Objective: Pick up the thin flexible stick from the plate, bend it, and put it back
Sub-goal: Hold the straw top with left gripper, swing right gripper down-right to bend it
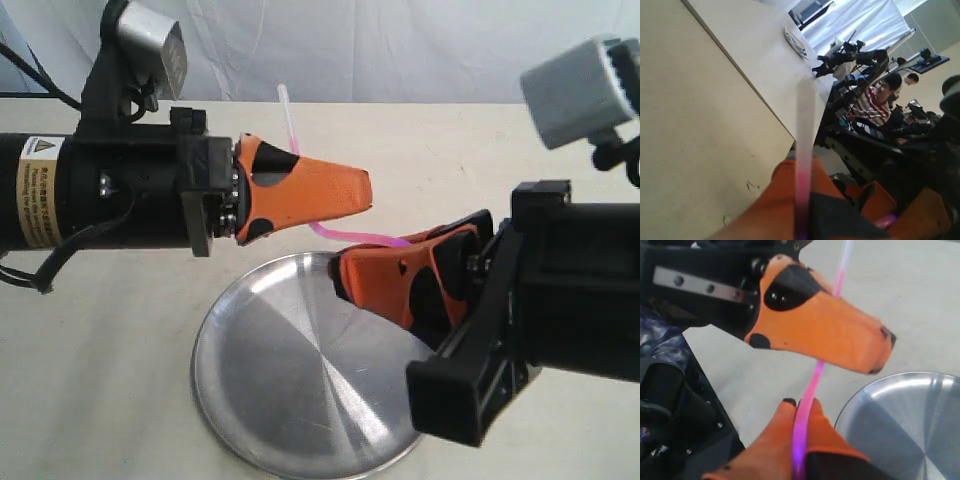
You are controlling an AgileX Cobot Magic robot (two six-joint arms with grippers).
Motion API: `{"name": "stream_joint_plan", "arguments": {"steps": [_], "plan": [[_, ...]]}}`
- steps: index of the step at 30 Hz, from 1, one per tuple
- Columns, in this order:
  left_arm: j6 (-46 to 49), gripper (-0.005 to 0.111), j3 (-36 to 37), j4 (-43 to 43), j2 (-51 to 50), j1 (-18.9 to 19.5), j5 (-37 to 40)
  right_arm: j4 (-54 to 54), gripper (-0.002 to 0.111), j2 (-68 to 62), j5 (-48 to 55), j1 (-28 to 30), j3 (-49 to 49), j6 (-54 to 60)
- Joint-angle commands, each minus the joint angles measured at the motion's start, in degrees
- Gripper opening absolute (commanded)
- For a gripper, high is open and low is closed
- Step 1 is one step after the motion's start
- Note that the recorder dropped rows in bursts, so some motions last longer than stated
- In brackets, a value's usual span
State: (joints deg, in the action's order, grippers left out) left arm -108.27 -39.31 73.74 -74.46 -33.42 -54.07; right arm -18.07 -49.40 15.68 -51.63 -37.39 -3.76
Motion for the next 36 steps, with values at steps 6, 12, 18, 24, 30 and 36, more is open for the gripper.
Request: {"name": "stream_joint_plan", "arguments": {"steps": [6, 12, 18, 24, 30, 36], "plan": [[1.11, 0.000, 0.49, -2.43, -0.09, -0.48, -4.21, 2.45, -0.001, -0.83, 1.48, 0.34, -0.69, 0.19], [6.40, 0.000, 0.49, -10.24, -0.09, -0.48, -9.68, 2.34, -0.001, -2.38, 2.26, 0.34, -0.69, 0.19], [9.95, 0.015, 0.49, -12.01, -0.09, -0.48, -14.16, 0.55, -0.001, -2.86, 3.09, 0.24, -0.69, 0.19], [9.95, 0.044, 0.49, -12.01, -0.09, -0.48, -12.76, -0.31, -0.001, -2.86, 6.39, 0.24, -0.69, 0.19], [9.95, 0.036, 0.49, -12.27, -0.09, -0.48, -8.51, -1.07, -0.001, -2.86, 7.50, 0.24, -0.69, 0.19], [15.60, 0.000, 0.49, -12.39, -0.09, -0.48, -7.56, -3.73, -0.001, -2.76, 7.87, 0.24, -0.69, 0.31]]}}
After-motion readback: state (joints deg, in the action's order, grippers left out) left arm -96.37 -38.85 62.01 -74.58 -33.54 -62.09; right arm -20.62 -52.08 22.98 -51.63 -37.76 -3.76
